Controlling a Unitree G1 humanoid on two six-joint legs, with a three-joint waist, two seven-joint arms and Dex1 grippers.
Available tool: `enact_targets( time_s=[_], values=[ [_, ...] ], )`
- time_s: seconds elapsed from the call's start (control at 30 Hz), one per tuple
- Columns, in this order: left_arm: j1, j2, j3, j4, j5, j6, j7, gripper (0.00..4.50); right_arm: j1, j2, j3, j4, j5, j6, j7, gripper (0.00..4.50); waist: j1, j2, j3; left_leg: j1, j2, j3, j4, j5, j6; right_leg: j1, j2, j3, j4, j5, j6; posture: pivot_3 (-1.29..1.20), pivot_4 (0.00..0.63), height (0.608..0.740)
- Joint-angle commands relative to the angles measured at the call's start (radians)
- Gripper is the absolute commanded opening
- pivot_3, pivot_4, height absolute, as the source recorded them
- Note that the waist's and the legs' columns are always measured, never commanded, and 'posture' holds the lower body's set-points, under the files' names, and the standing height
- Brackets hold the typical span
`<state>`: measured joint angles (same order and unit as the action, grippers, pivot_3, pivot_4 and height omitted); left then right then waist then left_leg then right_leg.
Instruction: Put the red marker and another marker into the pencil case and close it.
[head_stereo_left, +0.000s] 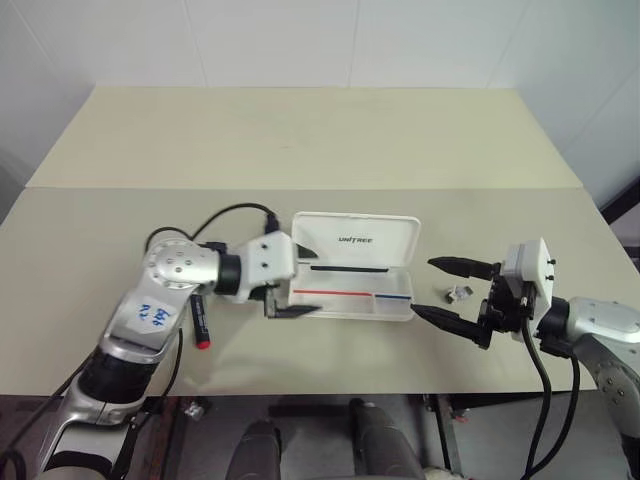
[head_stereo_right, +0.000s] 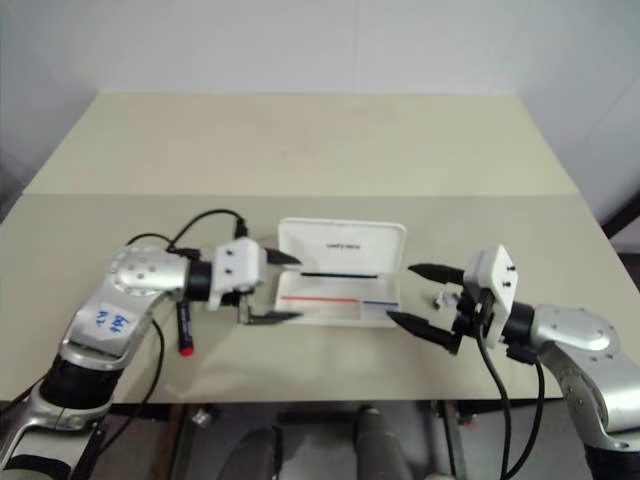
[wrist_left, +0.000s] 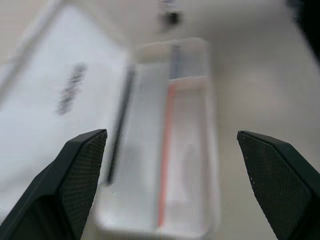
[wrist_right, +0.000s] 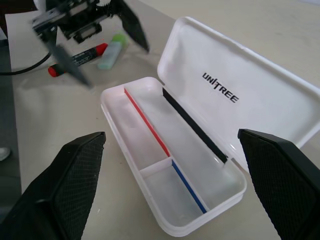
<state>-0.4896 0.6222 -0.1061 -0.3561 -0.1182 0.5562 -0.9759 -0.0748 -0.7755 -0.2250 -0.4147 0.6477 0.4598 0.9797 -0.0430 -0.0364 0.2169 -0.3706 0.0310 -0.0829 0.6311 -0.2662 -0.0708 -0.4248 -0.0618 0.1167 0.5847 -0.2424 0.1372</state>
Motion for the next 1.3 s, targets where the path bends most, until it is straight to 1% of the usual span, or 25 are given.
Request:
enact_targets(
  time_s=[0.03,0.13,0.23,0.43,0.53,0.6,0.7,0.83,0.93,1.0,1.2,1.3],
  values=[
    [0.031,-0.01,0.115,-0.089,-0.023,0.138,0.133,4.48,-0.042,-0.014,0.016,0.026,0.002,-0.011,0.037,4.5,-0.006,0.0,0.0,0.0,0.0,0.0,0.0,0.0,0.0,0.0,0.0,0.0,0.0,0.0,0.0,0.0,0.15,0.74],
    [0.061,-0.042,0.204,-0.152,-0.03,0.264,0.249,4.48,-0.075,-0.018,0.035,0.063,-0.008,-0.015,0.064,4.5,-0.01,0.0,0.0,0.0,0.0,0.0,0.0,0.0,0.0,0.0,0.0,0.0,0.0,0.0,0.0,0.0,0.15,0.74],
    [0.13,-0.056,0.28,-0.232,-0.016,0.399,0.349,4.48,-0.107,-0.017,0.056,0.096,-0.016,-0.018,0.094,4.5,-0.015,0.0,0.0,0.0,0.0,0.0,0.0,0.0,0.0,0.0,0.0,0.0,0.0,0.0,0.001,0.0,0.15,0.74],
    [0.173,-0.083,0.357,-0.371,0.016,0.682,0.527,4.48,-0.143,-0.012,0.079,0.141,-0.031,-0.023,0.138,4.5,-0.015,-0.001,0.001,0.0,0.0,0.0,0.001,0.0,0.0,0.0,0.0,0.0,0.001,0.0,0.001,0.0,0.15,0.74],
    [0.189,-0.12,0.4,-0.391,0.098,0.799,0.672,4.48,-0.159,-0.014,0.089,0.164,-0.031,-0.022,0.161,4.5,-0.015,-0.001,0.001,0.0,0.0,0.0,0.001,0.0,0.0,0.0,0.0,0.0,0.0,0.0,0.001,0.0,0.15,0.74],
    [0.205,-0.115,0.407,-0.423,0.108,0.891,0.703,4.48,-0.168,-0.014,0.09,0.18,-0.03,-0.025,0.177,4.5,-0.015,-0.002,0.001,0.0,0.0,0.0,0.001,0.0,0.0,0.0,0.0,0.0,0.0,0.001,0.001,0.0,0.15,0.74],
    [0.222,-0.116,0.412,-0.491,0.089,1.032,0.707,4.48,-0.175,-0.01,0.081,0.205,-0.02,-0.034,0.207,4.5,-0.018,-0.002,0.001,0.0,0.0,0.0,0.001,0.0,-0.001,0.0,0.0,0.0,0.0,0.0,0.001,0.0,0.15,0.74],
    [0.328,-0.095,0.437,-0.529,0.068,1.058,0.702,4.48,-0.183,0.007,0.065,0.243,0.009,-0.051,0.248,4.5,-0.02,-0.002,0.001,0.001,0.0,0.0,0.0,-0.001,-0.001,0.0,0.0,0.0,0.0,0.0,0.0,0.0,0.15,0.74],
    [0.37,-0.064,0.442,-0.528,0.057,1.058,0.706,4.48,-0.189,0.007,0.074,0.273,0.0,-0.087,0.295,4.5,-0.02,-0.003,0.001,0.001,0.0,0.0,0.0,-0.001,-0.001,0.0,0.0,0.0,0.0,0.0,0.0,0.0,0.15,0.74],
    [0.396,-0.043,0.447,-0.535,0.032,1.058,0.695,4.48,-0.201,0.013,0.078,0.29,-0.005,-0.097,0.3,4.5,-0.019,-0.003,0.001,0.001,0.0,0.0,0.002,-0.001,-0.001,0.0,0.0,0.0,0.0,0.0,0.0,0.0,0.15,0.74],
    [0.43,-0.004,0.433,-0.528,-0.025,1.058,0.707,4.48,-0.211,0.025,0.091,0.302,-0.021,-0.108,0.294,4.5,-0.021,-0.004,0.001,0.0,0.0,0.0,0.003,-0.001,-0.003,0.001,0.0,0.0,-0.002,0.001,-0.001,0.0,0.15,0.74],
    [0.434,0.0,0.435,-0.519,-0.052,1.058,0.718,4.48,-0.208,0.029,0.086,0.293,-0.024,-0.103,0.284,4.5,-0.021,-0.003,0.001,0.0,0.0,0.0,0.002,-0.002,-0.003,0.001,0.0,0.0,-0.002,0.001,-0.001,0.0,0.15,0.74]
  ],
)
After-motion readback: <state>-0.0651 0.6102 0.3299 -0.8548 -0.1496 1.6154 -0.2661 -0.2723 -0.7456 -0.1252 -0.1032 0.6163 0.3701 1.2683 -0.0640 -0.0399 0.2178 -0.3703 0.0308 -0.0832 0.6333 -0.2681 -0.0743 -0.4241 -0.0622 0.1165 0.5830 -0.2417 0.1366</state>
